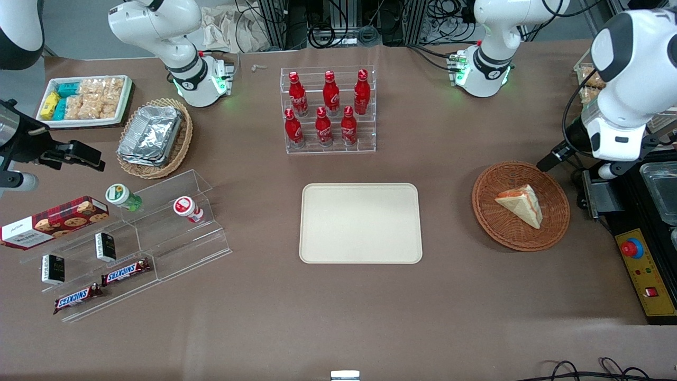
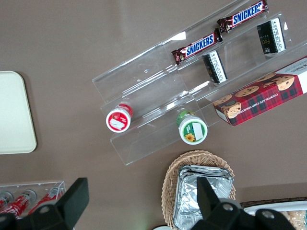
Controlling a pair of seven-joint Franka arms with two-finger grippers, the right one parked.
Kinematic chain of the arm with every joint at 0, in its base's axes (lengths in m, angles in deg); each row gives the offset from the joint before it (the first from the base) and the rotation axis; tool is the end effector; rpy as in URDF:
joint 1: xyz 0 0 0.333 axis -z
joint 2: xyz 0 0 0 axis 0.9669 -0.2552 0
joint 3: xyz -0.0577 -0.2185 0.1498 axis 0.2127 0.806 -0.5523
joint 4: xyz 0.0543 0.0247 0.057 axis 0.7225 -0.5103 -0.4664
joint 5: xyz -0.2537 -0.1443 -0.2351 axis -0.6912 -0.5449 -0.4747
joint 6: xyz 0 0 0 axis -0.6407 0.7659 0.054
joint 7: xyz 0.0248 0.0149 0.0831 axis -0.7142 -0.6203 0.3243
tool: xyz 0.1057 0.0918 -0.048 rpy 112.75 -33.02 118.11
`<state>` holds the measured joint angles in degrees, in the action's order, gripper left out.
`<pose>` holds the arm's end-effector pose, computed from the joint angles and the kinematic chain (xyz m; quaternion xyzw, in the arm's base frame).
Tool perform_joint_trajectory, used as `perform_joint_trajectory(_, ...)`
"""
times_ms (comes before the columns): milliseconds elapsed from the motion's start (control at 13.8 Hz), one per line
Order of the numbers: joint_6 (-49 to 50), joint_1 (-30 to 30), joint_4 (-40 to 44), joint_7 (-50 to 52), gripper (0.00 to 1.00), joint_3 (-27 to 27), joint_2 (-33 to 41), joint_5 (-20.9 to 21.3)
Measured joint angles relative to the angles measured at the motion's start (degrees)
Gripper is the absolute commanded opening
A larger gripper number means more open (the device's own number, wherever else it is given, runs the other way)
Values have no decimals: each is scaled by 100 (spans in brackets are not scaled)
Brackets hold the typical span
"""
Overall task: Place sandwich from basket to tray
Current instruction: 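Move the left gripper over the wicker basket above the wrapped sandwich, then lower the left gripper and close it on the wrapped sandwich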
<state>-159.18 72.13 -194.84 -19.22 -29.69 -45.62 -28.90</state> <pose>0.4841 -0.0116 0.3988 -0.9458 -0.3246 0.0075 0.0068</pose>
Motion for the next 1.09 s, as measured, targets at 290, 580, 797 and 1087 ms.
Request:
perform_joint_trajectory(290,-484,-67,-342,354,100,-120,-42,0)
perform_joint_trajectory(580,-1086,-75,-656,994,100,-132,-512,0)
perform_joint_trajectory(797,-1490,-75,-665,1195,100,-132,-1090,0)
perform_joint_trajectory(1087,-1777,-75,-662,1410,100,-133,-1673,-1)
